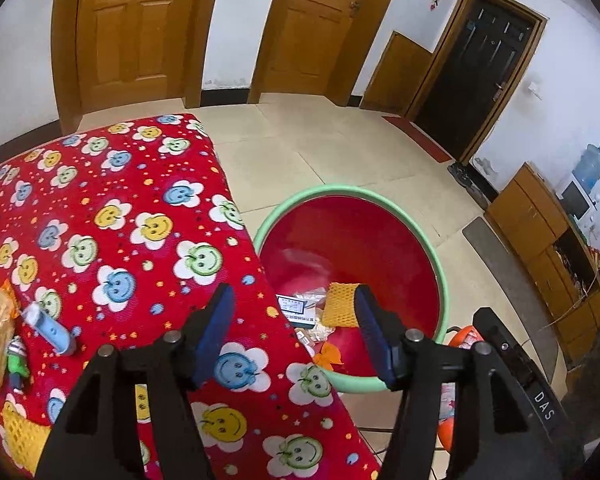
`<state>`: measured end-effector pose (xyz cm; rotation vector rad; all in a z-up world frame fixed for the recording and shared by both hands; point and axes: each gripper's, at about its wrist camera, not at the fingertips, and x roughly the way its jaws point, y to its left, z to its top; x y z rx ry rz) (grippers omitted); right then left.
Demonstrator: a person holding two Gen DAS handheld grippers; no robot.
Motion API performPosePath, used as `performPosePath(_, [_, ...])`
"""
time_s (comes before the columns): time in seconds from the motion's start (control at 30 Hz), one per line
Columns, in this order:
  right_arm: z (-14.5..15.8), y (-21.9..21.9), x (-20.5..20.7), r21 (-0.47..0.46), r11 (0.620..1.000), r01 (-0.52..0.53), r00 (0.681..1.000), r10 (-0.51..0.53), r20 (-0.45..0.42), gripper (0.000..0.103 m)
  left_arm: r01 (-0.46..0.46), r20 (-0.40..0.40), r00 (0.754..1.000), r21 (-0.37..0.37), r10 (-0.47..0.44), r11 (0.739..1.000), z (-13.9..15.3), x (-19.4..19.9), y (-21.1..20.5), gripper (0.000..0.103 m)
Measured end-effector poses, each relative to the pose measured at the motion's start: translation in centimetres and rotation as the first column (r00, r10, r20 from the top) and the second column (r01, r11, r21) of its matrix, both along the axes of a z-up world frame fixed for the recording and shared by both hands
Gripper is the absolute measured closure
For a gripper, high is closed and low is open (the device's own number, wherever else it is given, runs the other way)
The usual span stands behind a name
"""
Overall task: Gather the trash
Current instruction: 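Move both tools back over the table toward the second foam net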
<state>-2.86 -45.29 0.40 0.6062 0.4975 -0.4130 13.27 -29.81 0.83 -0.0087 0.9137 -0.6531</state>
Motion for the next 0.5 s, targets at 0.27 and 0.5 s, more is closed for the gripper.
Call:
performPosePath(0.27, [1.0,1.4,0.0,-0.007,0.999,-0.035,0.999,0.035,0.009,0.049,-0.008,0.02,1.0,-0.021,0.008,1.0,1.3,-1.2,2.5,0.041])
performPosePath(0.5, [1.9,3.2,0.0,-0.02,0.997,-0.069,0.997,0.07,0.014,0.044,-0.051,0.034,0.998,-0.021,0.052,0.998,2.0,-2.1,5.6,0.04])
